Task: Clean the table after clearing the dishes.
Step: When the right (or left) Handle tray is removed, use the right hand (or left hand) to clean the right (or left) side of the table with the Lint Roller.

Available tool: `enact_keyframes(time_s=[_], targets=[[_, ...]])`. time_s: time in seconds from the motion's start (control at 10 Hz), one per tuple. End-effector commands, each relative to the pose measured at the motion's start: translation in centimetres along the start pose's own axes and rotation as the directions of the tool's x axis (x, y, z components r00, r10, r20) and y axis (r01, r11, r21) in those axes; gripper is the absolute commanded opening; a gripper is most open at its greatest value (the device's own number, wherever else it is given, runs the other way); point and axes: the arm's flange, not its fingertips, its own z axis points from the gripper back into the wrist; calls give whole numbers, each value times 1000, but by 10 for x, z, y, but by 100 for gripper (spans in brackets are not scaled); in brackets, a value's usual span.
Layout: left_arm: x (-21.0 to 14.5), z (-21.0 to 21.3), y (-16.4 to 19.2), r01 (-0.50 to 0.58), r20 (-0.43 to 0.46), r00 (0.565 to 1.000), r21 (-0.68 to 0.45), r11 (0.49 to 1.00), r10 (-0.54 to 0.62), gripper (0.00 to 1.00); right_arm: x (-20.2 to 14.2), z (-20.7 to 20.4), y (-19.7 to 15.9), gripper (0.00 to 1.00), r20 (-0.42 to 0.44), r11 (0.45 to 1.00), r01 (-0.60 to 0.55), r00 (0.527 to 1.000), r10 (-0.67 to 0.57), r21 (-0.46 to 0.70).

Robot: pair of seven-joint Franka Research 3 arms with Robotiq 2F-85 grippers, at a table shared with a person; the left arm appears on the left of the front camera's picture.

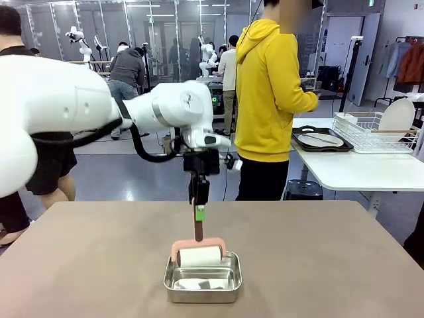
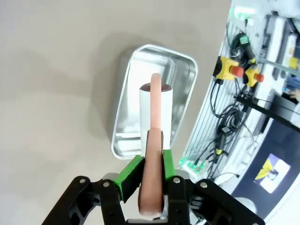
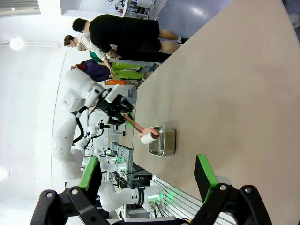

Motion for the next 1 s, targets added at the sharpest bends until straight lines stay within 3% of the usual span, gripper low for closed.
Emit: enact_keyframes(time_s=[0.0, 0.2, 0.3, 0.6, 0.8, 0.9], targets=[[-34, 18, -35, -118, 39, 992, 35, 992, 117, 12, -1, -1, 3, 100, 9, 1000, -4, 1000, 4, 18], [-76, 39, -47, -318, 183, 932, 0, 948, 313, 12, -1, -1, 3, 100, 9, 1000, -4, 1000, 4, 18], [-116, 52, -55, -454, 345, 833, -22, 891, 433, 12, -1, -1, 3, 100, 9, 1000, -4, 1000, 4, 18], [-217, 47, -58, -705, 576, 517, -133, 697, 633, 12, -1, -1, 3, 100, 9, 1000, -4, 1000, 4, 18], [-274, 22, -46, -789, 605, 326, -249, 562, 726, 12, -1, -1, 3, 100, 9, 1000, -4, 1000, 4, 18], [-291, 11, -39, -784, 622, 268, -303, 542, 735, 12, -1, -1, 3, 100, 9, 1000, -4, 1000, 4, 18]])
